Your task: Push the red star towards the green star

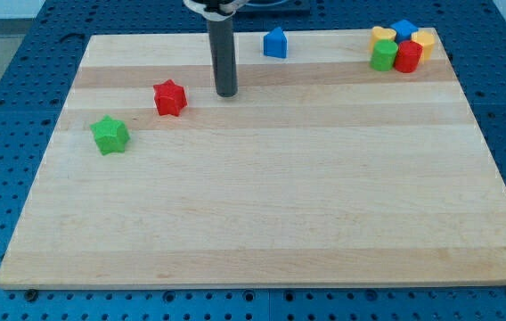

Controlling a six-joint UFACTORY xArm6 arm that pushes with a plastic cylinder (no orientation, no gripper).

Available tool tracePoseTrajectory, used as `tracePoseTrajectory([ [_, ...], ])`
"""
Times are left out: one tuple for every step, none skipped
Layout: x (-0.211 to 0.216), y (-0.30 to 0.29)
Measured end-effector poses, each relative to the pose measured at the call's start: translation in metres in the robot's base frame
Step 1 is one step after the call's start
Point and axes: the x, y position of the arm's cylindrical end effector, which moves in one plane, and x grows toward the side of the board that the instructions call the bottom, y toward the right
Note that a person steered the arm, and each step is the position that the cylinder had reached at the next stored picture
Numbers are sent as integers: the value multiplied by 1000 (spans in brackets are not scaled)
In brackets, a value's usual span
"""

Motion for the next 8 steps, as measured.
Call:
tracePoseTrajectory([
  [0,-22],
  [0,-43],
  [0,-62],
  [3,-83],
  [3,-88],
  [3,-95],
  [6,-105],
  [6,-112],
])
